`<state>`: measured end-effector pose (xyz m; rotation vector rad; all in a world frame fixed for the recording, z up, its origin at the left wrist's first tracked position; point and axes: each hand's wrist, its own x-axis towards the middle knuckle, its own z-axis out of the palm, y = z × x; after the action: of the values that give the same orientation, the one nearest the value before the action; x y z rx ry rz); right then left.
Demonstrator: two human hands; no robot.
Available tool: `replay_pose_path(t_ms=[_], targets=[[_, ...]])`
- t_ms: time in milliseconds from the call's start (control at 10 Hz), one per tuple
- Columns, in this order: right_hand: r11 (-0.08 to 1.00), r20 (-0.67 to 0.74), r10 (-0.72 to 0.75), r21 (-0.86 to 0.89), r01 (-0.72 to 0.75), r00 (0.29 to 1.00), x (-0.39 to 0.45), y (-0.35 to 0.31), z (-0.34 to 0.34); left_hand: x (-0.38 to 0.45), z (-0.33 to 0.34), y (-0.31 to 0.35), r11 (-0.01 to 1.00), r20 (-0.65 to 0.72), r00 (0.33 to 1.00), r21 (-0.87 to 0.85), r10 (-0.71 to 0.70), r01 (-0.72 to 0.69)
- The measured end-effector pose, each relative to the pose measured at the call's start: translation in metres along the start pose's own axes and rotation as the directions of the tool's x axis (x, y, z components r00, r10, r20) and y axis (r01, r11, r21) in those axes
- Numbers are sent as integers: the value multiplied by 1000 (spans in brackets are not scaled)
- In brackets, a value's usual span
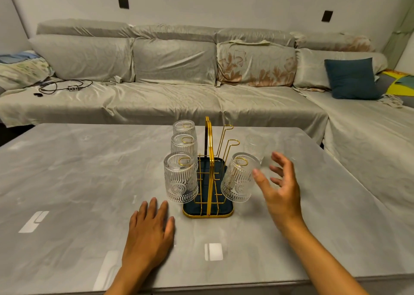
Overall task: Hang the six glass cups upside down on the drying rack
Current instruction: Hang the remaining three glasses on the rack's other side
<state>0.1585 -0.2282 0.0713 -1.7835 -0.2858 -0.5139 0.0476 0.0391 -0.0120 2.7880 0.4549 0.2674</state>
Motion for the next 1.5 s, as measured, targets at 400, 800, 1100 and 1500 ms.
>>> replay_pose_path(t_ms=[400,800,1100,1500], targets=[[910,-58,385,-141,-389,921,41,101,-34,2,1,2,1000,2,1000,14,-18,18],[994,40,90,58,-93,995,122,-27,-77,1,-1,2,1000,-4,1000,15,-15,15],[998,253,49,15,-54,966,141,-97,-41,0,-5,6,1000,17,999,7,-30,30],[978,162,-82,-179,111,983,122,-68,15,0,-6,7,999,31,998,21,-47,46]])
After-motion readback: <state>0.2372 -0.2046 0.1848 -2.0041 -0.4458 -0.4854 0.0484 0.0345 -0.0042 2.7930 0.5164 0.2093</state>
